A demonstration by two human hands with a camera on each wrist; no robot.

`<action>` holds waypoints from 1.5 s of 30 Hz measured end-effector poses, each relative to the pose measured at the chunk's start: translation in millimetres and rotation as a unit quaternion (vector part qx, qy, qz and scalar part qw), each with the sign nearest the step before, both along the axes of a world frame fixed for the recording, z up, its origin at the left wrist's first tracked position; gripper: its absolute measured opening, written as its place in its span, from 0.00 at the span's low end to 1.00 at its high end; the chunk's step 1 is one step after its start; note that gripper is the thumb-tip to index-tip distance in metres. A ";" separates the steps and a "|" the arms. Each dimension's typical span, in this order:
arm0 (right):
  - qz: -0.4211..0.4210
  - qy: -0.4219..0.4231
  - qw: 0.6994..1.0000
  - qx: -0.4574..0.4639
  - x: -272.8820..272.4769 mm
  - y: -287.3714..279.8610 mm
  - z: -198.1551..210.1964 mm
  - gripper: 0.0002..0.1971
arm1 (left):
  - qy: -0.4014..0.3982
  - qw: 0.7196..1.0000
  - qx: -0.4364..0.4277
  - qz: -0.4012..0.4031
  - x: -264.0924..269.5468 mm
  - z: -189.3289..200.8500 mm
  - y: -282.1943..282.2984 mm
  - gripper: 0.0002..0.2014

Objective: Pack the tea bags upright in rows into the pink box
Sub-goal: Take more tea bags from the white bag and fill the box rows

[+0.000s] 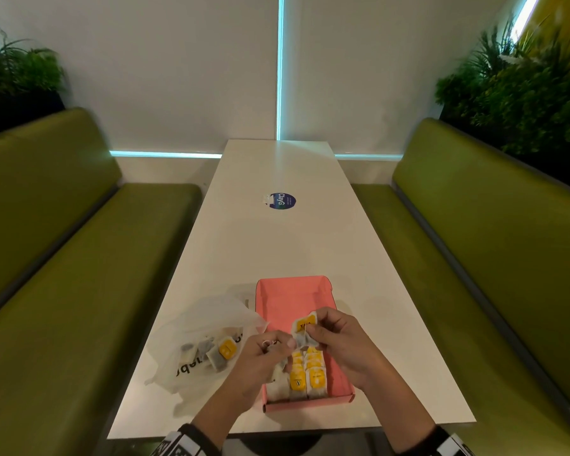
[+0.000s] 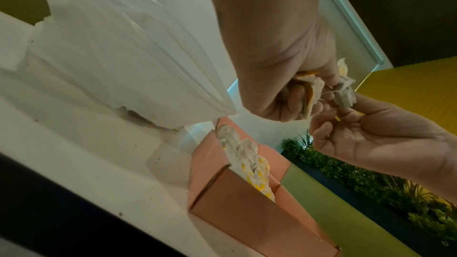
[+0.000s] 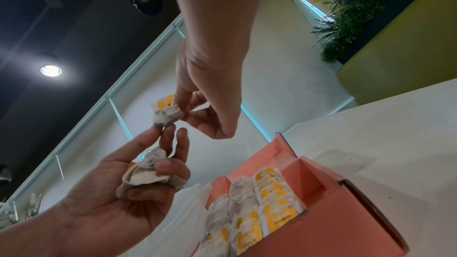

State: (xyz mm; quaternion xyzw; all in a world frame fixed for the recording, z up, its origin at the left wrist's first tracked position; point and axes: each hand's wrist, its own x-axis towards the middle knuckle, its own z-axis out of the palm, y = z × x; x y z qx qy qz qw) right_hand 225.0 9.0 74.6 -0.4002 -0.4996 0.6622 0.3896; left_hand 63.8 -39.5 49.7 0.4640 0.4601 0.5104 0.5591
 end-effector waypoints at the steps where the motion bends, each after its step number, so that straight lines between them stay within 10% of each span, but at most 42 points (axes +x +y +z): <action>1: -0.008 0.003 1.000 0.003 -1.1 -0.6 0.3 0.06 | -0.001 1.000 -0.002 0.006 0.0 -0.6 0.3 0.12; 28: 0.013 -0.153 0.987 0.044 9.2 4.5 9.9 0.06 | 0.103 0.994 0.011 0.024 2.1 -3.5 13.2 0.02; 36: 0.100 -0.428 0.888 0.139 19.4 15.0 11.6 0.13 | 0.277 0.959 0.055 -0.027 11.2 -23.0 23.5 0.10; 38: 0.057 -0.486 0.858 0.154 24.0 22.3 6.8 0.13 | 0.391 0.918 0.068 -0.026 15.7 -29.0 27.2 0.11; 42: 0.002 -0.539 0.830 0.142 28.2 35.4 -5.8 0.07 | 0.718 0.671 0.114 -0.143 33.7 -32.9 26.3 0.17; 45: 0.003 -0.554 0.819 0.147 24.4 38.0 -13.9 0.09 | 0.757 0.614 0.098 -0.201 52.1 -33.8 26.5 0.19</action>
